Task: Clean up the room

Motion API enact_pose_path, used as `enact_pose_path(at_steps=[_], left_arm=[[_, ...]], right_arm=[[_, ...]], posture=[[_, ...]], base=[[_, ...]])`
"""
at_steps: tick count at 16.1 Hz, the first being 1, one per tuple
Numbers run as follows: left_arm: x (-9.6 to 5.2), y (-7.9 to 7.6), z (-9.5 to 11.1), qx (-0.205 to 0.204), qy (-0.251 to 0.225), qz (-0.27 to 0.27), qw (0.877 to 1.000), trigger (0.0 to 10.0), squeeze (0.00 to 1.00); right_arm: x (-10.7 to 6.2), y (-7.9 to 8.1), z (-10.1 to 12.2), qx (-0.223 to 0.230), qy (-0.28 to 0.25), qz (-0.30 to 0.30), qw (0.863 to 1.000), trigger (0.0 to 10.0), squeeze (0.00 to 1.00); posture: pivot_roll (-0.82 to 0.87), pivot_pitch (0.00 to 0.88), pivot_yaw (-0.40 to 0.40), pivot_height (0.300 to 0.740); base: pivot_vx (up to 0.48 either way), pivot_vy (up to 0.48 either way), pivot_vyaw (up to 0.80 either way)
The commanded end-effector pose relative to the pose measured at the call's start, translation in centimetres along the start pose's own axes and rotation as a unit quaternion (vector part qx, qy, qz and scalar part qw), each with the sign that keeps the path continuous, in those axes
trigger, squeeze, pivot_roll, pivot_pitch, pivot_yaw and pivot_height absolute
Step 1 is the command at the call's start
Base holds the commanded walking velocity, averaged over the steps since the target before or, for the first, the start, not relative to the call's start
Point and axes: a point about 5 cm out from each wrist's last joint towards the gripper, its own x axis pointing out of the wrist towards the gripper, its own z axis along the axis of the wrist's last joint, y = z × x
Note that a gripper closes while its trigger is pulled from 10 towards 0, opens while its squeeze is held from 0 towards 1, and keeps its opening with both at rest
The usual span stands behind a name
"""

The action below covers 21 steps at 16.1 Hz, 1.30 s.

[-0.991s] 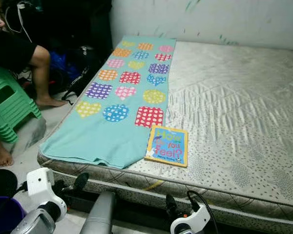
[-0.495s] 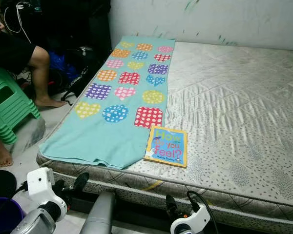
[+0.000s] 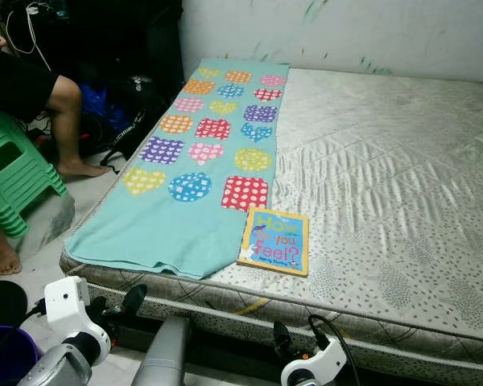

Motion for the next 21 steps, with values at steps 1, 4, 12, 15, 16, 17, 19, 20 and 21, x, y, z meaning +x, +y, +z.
enact_pose_path(at_steps=[1,4,12,15,16,17,19,20,21], left_arm=[[-0.11,-0.07,0.35,0.005,-0.007,0.000,1.000,10.0,0.00],[-0.11,-0.07,0.35,0.005,-0.007,0.000,1.000,10.0,0.00],[-0.11,-0.07,0.35,0.005,-0.007,0.000,1.000,10.0,0.00],[-0.11,-0.07,0.35,0.005,-0.007,0.000,1.000,10.0,0.00],[-0.11,-0.07,0.35,0.005,-0.007,0.000,1.000,10.0,0.00],[-0.11,-0.07,0.35,0.005,-0.007,0.000,1.000,10.0,0.00],[-0.11,-0.07,0.35,0.005,-0.007,0.000,1.000,10.0,0.00],[-0.11,-0.07,0.35,0.005,-0.007,0.000,1.000,10.0,0.00],[-0.11,-0.07,0.35,0.005,-0.007,0.000,1.000,10.0,0.00]], right_arm=[[0.47,27.04,-7.54,0.015,0.087,0.305,0.948,10.0,0.00],[0.47,27.04,-7.54,0.015,0.087,0.305,0.948,10.0,0.00],[0.47,27.04,-7.54,0.015,0.087,0.305,0.948,10.0,0.00],[0.47,27.04,-7.54,0.015,0.087,0.305,0.948,10.0,0.00],[0.47,27.04,-7.54,0.015,0.087,0.305,0.948,10.0,0.00],[0.47,27.04,-7.54,0.015,0.087,0.305,0.948,10.0,0.00],[0.47,27.04,-7.54,0.015,0.087,0.305,0.948,10.0,0.00],[0.47,27.04,-7.54,0.015,0.087,0.305,0.948,10.0,0.00],[0.47,27.04,-7.54,0.015,0.087,0.305,0.948,10.0,0.00]], posture=[[0.33,0.000,0.000,0.601],[0.33,0.000,0.000,0.601],[0.33,0.000,0.000,0.601],[0.33,0.000,0.000,0.601],[0.33,0.000,0.000,0.601],[0.33,0.000,0.000,0.601],[0.33,0.000,0.000,0.601],[0.33,0.000,0.000,0.601],[0.33,0.000,0.000,0.601]], base=[[0.000,0.000,0.00],[0.000,0.000,0.00],[0.000,0.000,0.00],[0.000,0.000,0.00],[0.000,0.000,0.00],[0.000,0.000,0.00],[0.000,0.000,0.00],[0.000,0.000,0.00],[0.000,0.000,0.00]])
